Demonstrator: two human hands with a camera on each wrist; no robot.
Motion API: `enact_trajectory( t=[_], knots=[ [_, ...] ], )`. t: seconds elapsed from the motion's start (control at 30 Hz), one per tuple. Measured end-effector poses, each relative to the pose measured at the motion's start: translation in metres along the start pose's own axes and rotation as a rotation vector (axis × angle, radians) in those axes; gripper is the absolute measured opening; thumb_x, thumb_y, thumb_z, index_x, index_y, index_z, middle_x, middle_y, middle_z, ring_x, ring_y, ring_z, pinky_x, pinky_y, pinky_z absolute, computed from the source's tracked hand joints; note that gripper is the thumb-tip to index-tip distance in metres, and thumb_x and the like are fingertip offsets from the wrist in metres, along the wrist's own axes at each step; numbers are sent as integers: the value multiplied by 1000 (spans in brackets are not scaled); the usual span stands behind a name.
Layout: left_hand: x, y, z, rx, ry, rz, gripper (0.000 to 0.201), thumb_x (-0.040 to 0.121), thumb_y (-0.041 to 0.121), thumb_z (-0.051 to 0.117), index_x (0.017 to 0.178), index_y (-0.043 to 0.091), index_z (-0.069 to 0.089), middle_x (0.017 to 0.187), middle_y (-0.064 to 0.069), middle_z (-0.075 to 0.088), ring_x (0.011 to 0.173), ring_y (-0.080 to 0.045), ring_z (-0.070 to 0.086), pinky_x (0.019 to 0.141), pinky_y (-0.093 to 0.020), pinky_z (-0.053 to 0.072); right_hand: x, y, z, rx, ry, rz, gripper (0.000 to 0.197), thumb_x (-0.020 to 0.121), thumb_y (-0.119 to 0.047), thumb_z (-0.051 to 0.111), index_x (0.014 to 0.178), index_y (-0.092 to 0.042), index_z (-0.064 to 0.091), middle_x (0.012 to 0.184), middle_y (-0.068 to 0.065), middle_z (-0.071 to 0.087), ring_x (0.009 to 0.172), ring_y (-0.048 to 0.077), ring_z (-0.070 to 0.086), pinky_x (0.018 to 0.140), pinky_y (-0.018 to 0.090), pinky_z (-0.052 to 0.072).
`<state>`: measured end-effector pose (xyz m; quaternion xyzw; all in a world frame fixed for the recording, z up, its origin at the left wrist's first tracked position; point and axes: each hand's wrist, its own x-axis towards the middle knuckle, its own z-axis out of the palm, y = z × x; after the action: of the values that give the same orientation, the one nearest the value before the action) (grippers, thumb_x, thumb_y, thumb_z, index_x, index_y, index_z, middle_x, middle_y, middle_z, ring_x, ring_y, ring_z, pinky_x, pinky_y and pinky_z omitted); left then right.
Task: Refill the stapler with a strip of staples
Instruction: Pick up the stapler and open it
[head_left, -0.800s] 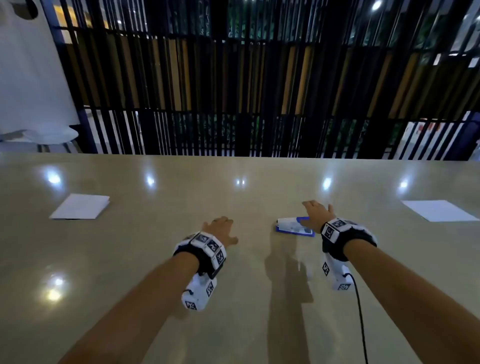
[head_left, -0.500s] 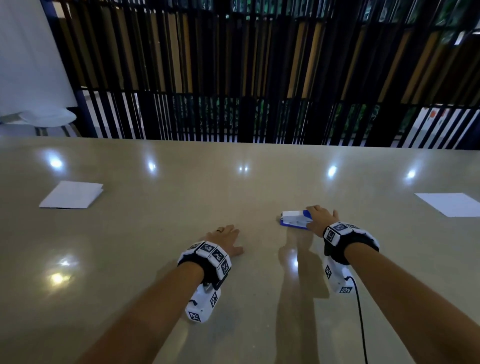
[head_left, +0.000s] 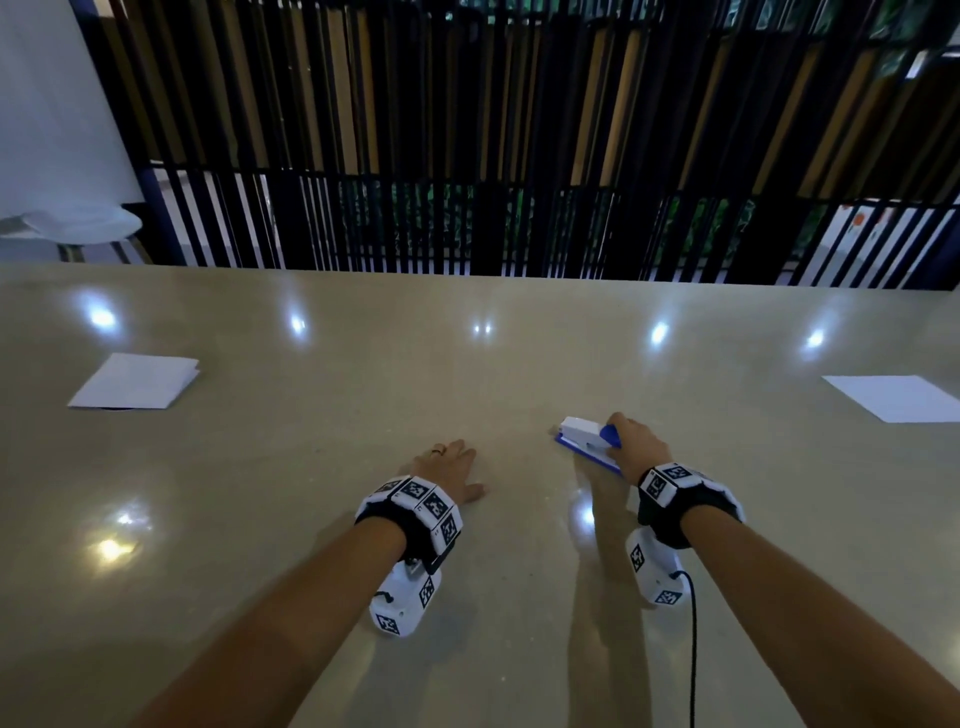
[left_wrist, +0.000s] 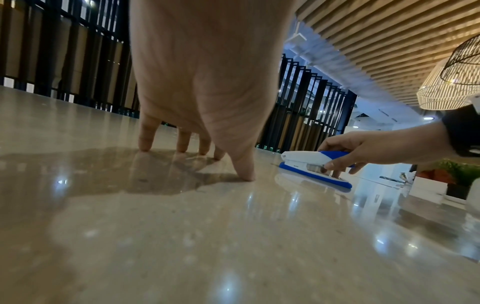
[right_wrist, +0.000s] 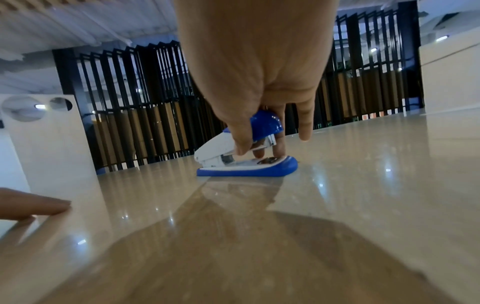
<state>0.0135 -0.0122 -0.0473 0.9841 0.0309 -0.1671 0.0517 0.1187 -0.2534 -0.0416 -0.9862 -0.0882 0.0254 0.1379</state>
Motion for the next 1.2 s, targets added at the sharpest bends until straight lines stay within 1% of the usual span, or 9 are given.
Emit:
enact_trajectory(
  t=[0.13, 0.4, 0.6, 0.67, 0.8, 0.9, 0.97, 1.03, 1.2],
  knots=[
    [-14, 14, 4, -69, 44, -3, 67, 94, 46, 44, 149, 12, 23, 156, -7, 24, 142, -31, 29, 111, -49, 32, -27, -4, 3, 70, 51, -96, 29, 86, -9, 55, 115, -10, 54, 119, 12, 61, 106, 32, 57, 91, 43, 46],
    [-63, 46, 20, -321, 203, 127, 74, 93, 41, 51, 152, 14, 14, 157, -9, 23, 139, -34, 32, 109, -48, 32, -106, -32, 8, 125, 34, -264, 26, 82, -22, 61, 108, -22, 61, 111, 2, 67, 104, 27, 59, 91, 43, 40],
    [-104, 47, 39, -364, 319, 282, 52, 91, 38, 56, 136, 13, 46, 136, -10, 51, 122, -29, 51, 100, -44, 40, -155, -51, 9, 333, -54, -433, 26, 67, -43, 64, 93, -38, 61, 94, -7, 69, 93, 21, 62, 88, 53, 46],
    [-116, 43, 42, -470, 327, 318, 42, 92, 34, 58, 122, 5, 55, 120, -15, 61, 108, -31, 59, 90, -41, 44, -168, -58, 12, 397, -48, -485, 26, 71, -35, 70, 96, -29, 65, 91, -5, 67, 88, 18, 61, 87, 43, 48],
    [-132, 33, 49, -530, 363, 327, 27, 93, 26, 56, 107, 3, 56, 101, -14, 64, 92, -31, 61, 80, -38, 46, -186, -61, 17, 575, 35, -519, 32, 70, -15, 78, 99, -6, 67, 93, 8, 70, 80, 15, 58, 72, 10, 45],
    [-139, 26, 54, -512, 382, 319, 20, 91, 21, 57, 103, 5, 54, 100, -12, 62, 90, -29, 59, 78, -34, 43, -190, -58, 23, 610, 34, -448, 39, 69, -12, 80, 103, -1, 64, 90, 5, 66, 73, 12, 58, 64, 3, 45],
    [-142, 23, 56, -519, 393, 325, 16, 92, 19, 56, 98, 6, 51, 97, -14, 60, 88, -28, 57, 76, -34, 41, -190, -57, 25, 615, -75, -381, 28, 76, -10, 74, 101, -1, 62, 79, 3, 61, 60, 5, 60, 57, 2, 44],
    [-143, 21, 59, -551, 390, 332, 19, 92, 19, 56, 101, 2, 51, 99, -17, 60, 87, -28, 56, 75, -33, 41, -190, -59, 27, 712, -185, -331, 20, 82, -4, 67, 101, 2, 62, 78, 12, 61, 48, 3, 65, 53, 9, 52],
    [-150, 27, 56, -616, 395, 416, 27, 91, 28, 59, 109, 11, 50, 105, -9, 64, 87, -23, 60, 78, -29, 45, -194, -73, 28, 864, -159, -248, 18, 86, 11, 50, 100, 16, 61, 82, 27, 61, 39, 8, 65, 48, 19, 57]
  ],
)
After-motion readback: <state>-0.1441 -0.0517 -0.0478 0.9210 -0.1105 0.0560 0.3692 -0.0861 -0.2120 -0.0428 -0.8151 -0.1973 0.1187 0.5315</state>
